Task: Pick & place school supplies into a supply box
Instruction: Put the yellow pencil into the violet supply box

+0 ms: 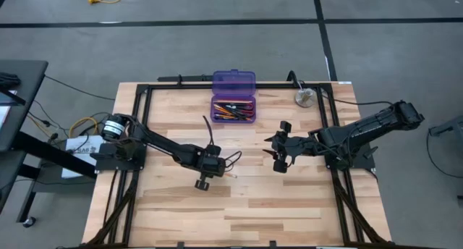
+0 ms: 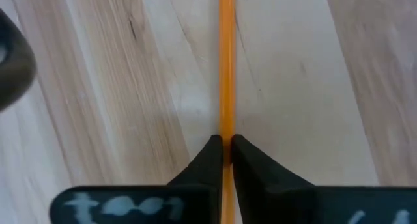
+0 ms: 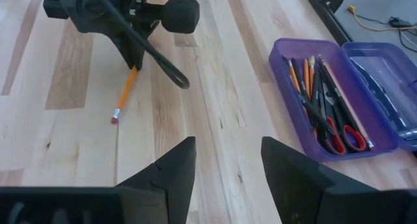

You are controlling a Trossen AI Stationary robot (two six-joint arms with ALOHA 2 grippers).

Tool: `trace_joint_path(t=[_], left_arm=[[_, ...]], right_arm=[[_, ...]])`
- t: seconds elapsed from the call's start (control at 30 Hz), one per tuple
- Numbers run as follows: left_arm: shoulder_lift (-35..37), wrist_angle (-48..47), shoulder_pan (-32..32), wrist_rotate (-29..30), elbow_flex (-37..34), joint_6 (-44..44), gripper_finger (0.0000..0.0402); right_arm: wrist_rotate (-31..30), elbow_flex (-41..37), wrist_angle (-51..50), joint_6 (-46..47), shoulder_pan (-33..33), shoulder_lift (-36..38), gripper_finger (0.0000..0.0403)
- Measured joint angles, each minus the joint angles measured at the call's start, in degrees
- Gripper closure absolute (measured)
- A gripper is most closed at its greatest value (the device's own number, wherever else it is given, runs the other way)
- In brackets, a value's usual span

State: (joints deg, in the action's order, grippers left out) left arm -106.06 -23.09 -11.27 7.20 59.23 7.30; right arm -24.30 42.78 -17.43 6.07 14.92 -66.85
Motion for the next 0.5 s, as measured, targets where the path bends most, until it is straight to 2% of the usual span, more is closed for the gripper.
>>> trace_joint_path(t=[0.23,0.5], left_arm=[[-0.5,-6.2,-0.1,1.1,5.8,1.1,0.0399],[-0.3,-16.3,1.3,5.5,12.9,5.0,0.0401]], right_arm=[[0.0,0.0,-1.4,0.0,0.0,0.0,0.0234],[0.1,0.0,-3.8,0.0,0.1,0.0,0.0234]])
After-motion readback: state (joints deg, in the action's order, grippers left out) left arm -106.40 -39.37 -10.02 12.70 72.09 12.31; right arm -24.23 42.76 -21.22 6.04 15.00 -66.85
